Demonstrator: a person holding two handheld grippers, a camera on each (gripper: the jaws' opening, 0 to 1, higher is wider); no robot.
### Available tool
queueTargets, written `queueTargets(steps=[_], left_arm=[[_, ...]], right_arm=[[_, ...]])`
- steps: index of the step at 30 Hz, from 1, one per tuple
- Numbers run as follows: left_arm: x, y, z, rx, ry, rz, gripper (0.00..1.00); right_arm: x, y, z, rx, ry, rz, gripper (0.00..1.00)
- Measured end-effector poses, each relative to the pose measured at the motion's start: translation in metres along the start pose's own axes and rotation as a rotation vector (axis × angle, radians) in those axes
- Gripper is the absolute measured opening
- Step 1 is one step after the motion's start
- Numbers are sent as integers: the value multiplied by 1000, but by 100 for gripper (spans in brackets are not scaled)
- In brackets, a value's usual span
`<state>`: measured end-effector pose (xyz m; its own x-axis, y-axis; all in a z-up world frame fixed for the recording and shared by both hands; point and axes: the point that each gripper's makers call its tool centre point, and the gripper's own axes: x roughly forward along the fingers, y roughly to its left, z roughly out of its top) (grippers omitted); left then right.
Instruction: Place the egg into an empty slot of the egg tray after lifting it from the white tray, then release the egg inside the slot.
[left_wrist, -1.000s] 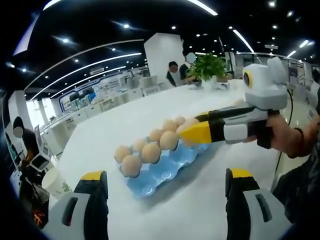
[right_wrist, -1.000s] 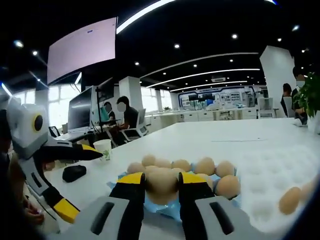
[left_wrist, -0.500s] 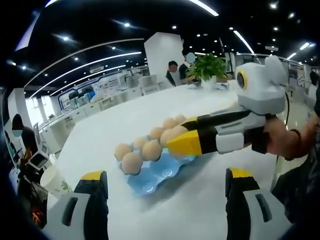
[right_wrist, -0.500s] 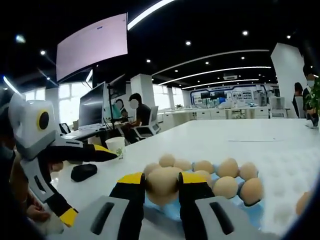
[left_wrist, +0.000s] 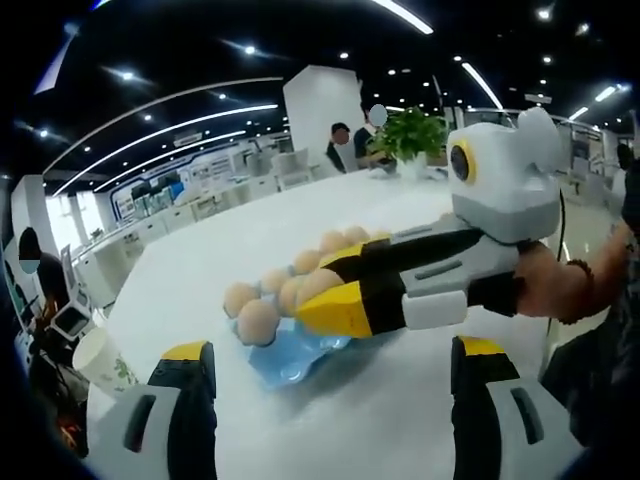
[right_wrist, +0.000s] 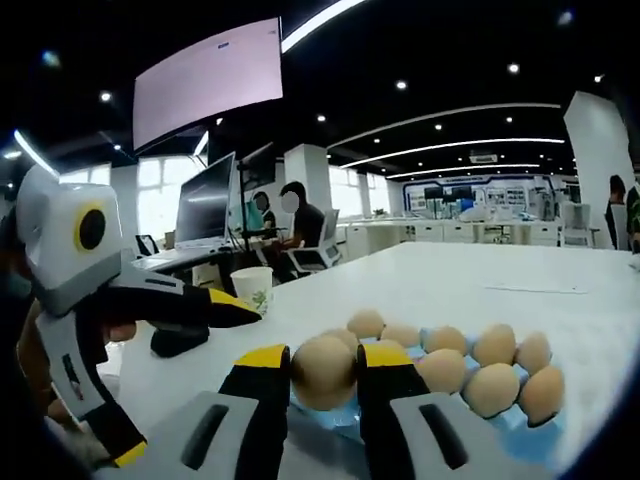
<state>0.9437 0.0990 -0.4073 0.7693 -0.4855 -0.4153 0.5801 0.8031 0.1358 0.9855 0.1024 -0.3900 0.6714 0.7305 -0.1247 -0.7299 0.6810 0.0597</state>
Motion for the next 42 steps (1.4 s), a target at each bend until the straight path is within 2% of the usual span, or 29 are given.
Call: queueTargets(steps=[11,20,29,33,38,42], left_arm=[[-1,6,-6,3,12,6,100],[-1,12,-11,3,25,8,100],[0,17,-15,3,33,8,100],[0,20,-17,1,35,11,100],[1,19,-19,-4,36,4,100],[2,19,-18,-4,36,-2,100]], right_arm=[[20,12,-3,-20,16,45,27],[34,22,-18,-34,55,99,27],[35,25,-24,-26,66,117,28],[35,25,-30,-20,112,108,27],[33,27,-29,-31,135,106,27],[29,27,-28,-6,138,111,28]])
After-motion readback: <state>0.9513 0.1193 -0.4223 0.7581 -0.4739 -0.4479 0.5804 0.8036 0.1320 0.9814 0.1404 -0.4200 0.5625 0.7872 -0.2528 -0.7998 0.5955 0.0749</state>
